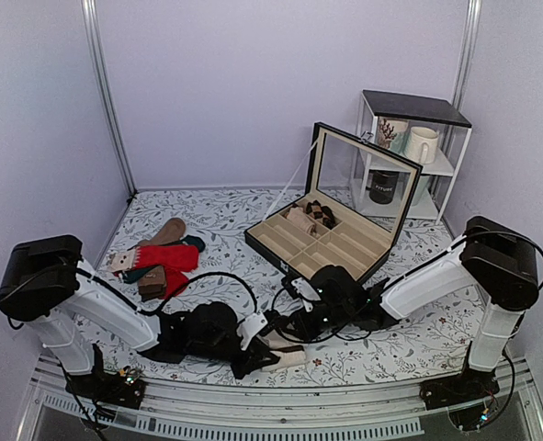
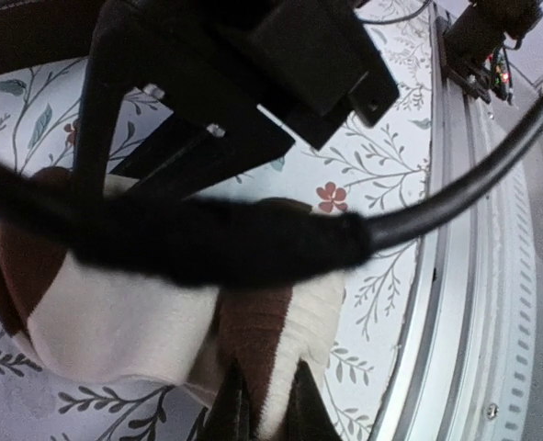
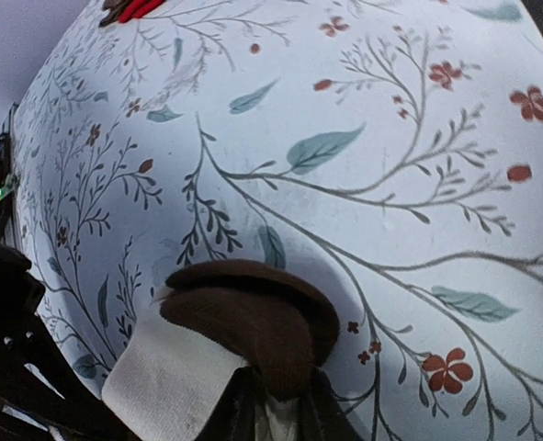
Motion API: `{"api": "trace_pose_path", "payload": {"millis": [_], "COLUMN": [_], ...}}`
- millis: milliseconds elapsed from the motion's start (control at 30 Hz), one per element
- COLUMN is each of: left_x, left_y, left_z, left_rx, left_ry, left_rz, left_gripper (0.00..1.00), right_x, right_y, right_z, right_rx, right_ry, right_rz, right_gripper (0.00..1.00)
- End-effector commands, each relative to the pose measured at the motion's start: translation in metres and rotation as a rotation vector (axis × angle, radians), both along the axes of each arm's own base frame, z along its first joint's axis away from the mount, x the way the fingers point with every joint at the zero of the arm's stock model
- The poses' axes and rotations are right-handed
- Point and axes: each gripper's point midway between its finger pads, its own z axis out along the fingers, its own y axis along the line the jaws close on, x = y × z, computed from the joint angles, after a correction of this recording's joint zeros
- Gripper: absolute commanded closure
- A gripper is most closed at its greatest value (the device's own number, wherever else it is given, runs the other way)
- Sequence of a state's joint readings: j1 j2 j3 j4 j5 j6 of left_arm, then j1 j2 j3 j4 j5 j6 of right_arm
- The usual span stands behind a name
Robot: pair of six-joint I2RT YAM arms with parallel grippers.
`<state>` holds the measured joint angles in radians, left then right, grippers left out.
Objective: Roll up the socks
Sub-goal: Roll a pair of socks at the center of the board.
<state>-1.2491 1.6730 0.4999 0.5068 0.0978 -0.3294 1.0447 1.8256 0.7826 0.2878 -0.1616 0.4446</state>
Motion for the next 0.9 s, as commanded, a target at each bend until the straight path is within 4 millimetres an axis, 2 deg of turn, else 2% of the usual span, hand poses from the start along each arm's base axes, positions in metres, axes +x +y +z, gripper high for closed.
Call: {"api": "trace_pose_path", "payload": {"millis": [0, 100, 333, 467, 533, 667, 733, 867], "left_x": [-0.019, -0.021, -0.024, -0.026, -0.026, -0.027, -0.027, -0.027], "left_y": [0.061, 0.069, 0.082, 0.084, 0.085, 0.085, 0.086, 0.087], "left_z": [-0.081, -0.088, -0.101, -0.105, -0.106, -0.108, -0.108, -0.108], "left_rx": [0.303, 0.310, 0.348, 0.356, 0.359, 0.359, 0.360, 0.360], "left_ry": [0.171, 0.224, 0.289, 0.313, 0.320, 0.334, 0.338, 0.342], "left_rz": [0.058, 0.090, 0.127, 0.128, 0.132, 0.133, 0.135, 0.136], "left_gripper": [1.00, 1.00, 1.00, 1.00, 1.00, 1.00, 1.00, 1.00], "right_x": [-0.003, -0.007, -0.014, -0.032, -0.047, -0.068, -0.069, -0.068], "right_y": [-0.004, -0.011, -0.037, -0.049, -0.049, -0.044, -0.040, -0.035], "right_z": [0.000, 0.015, 0.056, 0.069, 0.075, 0.070, 0.066, 0.062], "right_rx": [0.008, 0.035, 0.104, 0.183, 0.244, 0.288, 0.287, 0.289], "right_ry": [0.000, -0.051, -0.270, -0.365, -0.392, -0.409, -0.423, -0.483], "right_rz": [0.036, 0.059, 0.120, 0.198, 0.281, 0.410, 0.427, 0.464], "right_gripper": [0.74, 0.61, 0.50, 0.42, 0.41, 0.40, 0.36, 0.35]}}
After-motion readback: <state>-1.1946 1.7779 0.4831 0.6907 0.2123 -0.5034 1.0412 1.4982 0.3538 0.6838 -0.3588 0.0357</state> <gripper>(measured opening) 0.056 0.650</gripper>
